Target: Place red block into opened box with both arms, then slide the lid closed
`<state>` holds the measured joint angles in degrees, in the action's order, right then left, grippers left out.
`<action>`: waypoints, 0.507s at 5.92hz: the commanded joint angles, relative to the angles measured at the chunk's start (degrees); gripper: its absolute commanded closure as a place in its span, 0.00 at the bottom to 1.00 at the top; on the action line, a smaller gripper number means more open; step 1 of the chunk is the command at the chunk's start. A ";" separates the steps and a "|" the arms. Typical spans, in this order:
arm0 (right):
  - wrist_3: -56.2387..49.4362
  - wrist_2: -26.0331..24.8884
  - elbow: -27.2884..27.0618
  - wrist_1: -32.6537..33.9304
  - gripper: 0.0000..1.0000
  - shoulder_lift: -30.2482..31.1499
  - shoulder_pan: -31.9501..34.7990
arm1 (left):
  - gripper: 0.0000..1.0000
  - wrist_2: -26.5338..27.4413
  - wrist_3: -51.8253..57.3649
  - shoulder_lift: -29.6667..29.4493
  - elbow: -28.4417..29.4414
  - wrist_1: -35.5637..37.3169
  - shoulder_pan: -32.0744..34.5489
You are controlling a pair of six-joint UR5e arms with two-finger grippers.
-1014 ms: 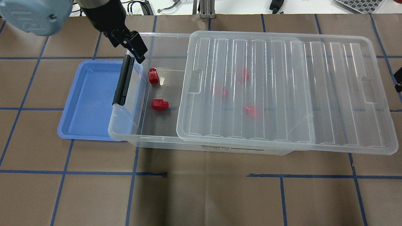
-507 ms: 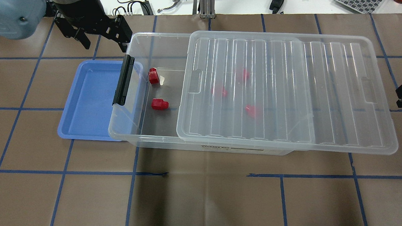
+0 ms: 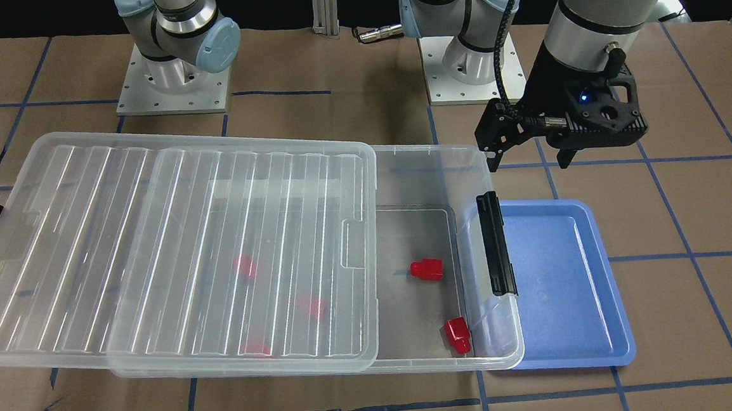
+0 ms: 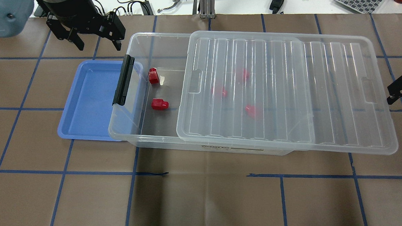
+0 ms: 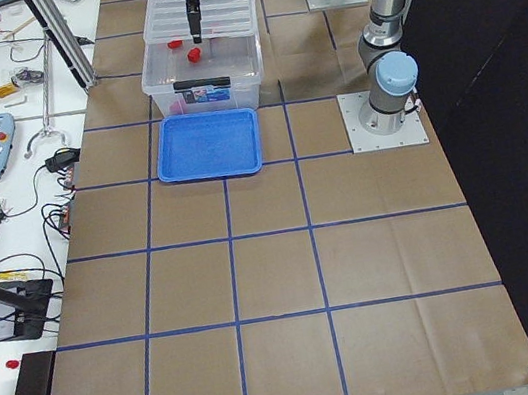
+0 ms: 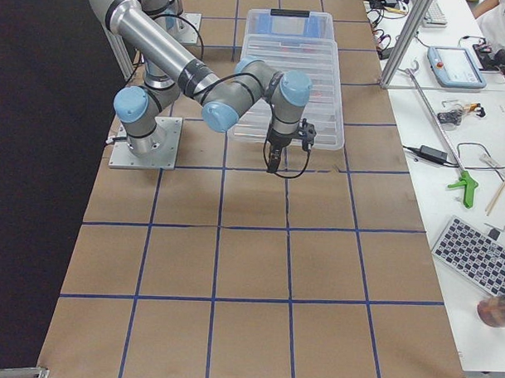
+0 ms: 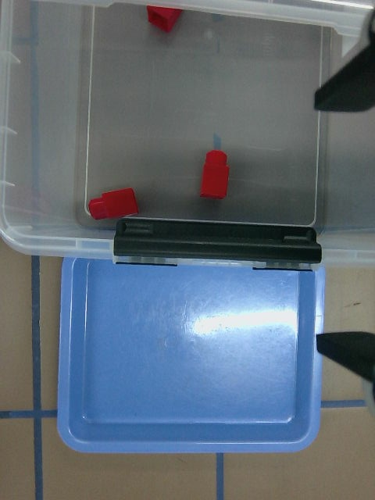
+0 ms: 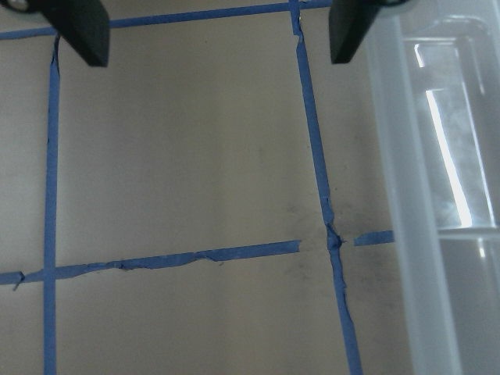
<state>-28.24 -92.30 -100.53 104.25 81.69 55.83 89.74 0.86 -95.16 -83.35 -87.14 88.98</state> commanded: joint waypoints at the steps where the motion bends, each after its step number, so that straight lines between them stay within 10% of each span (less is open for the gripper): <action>1: 0.11 1.07 -0.10 -0.36 0.00 0.04 1.81 | 0.02 -1.33 0.02 0.06 0.03 -0.40 -0.13; 3: 0.20 1.07 -1.24 -0.63 0.00 0.13 3.31 | 0.02 -1.24 0.11 0.06 -0.06 -0.40 -0.13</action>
<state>-28.07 -91.25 -101.02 103.67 81.77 58.50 88.50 0.94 -95.10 -83.38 -87.49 88.85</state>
